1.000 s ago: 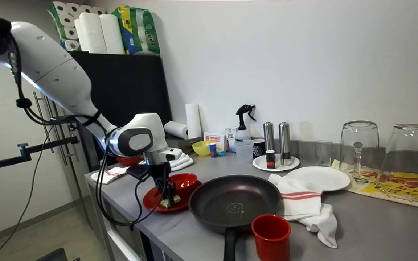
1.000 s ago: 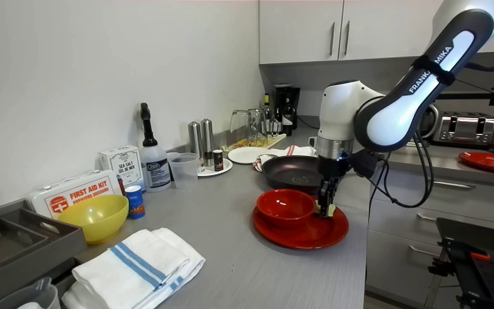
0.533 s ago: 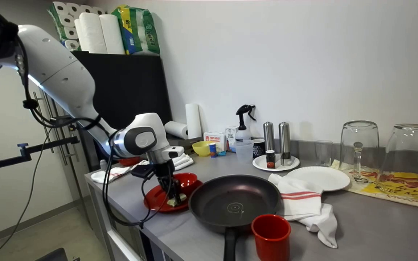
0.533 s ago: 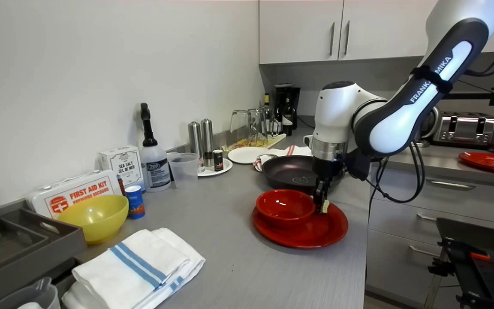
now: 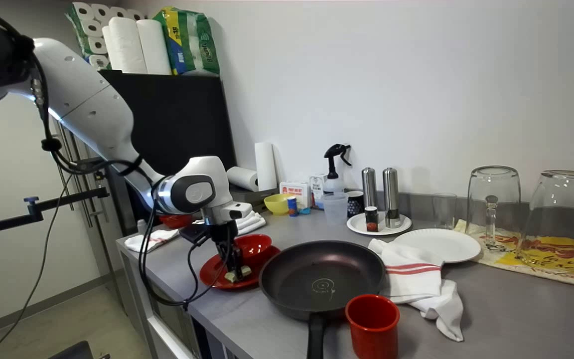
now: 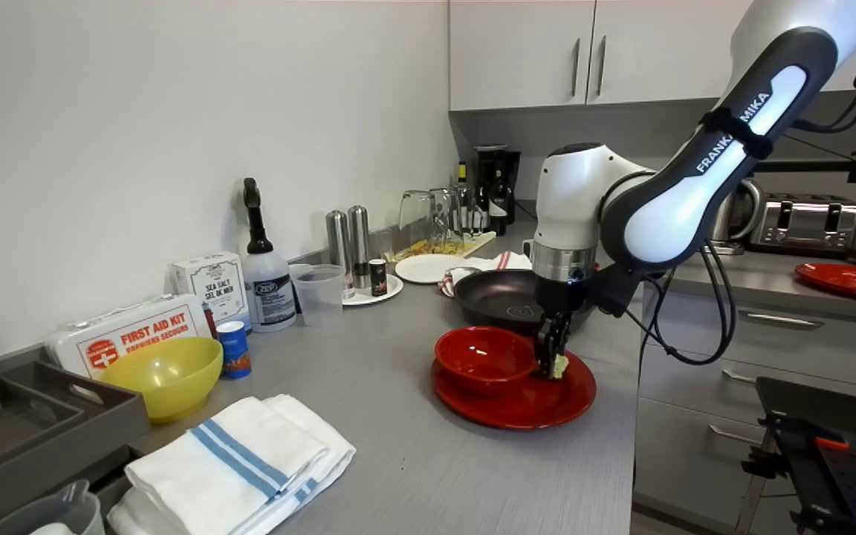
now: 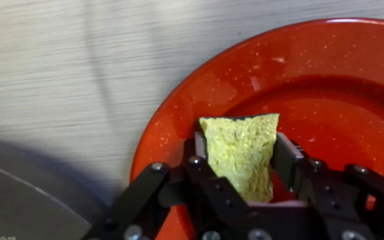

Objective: Clean the plate and the bowl with the sponge

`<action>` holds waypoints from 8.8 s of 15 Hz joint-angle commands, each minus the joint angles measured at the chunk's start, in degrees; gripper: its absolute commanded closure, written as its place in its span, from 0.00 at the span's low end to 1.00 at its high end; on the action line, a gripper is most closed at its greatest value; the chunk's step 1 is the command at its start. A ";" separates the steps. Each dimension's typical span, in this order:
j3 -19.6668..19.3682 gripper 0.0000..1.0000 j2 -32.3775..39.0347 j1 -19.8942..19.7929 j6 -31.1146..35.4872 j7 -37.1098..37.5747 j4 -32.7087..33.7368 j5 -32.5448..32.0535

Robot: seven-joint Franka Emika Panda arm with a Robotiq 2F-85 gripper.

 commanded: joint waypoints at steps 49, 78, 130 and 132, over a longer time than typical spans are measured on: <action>-7.63 0.75 6.87 7.85 -1.88 10.74 8.09 -22.19; 5.65 0.75 5.35 -1.74 -26.16 -11.98 14.14 20.48; -3.12 0.75 2.26 -1.74 -12.90 -1.06 7.51 -4.20; -2.79 0.75 1.86 -1.78 -13.24 -1.46 7.11 -3.63</action>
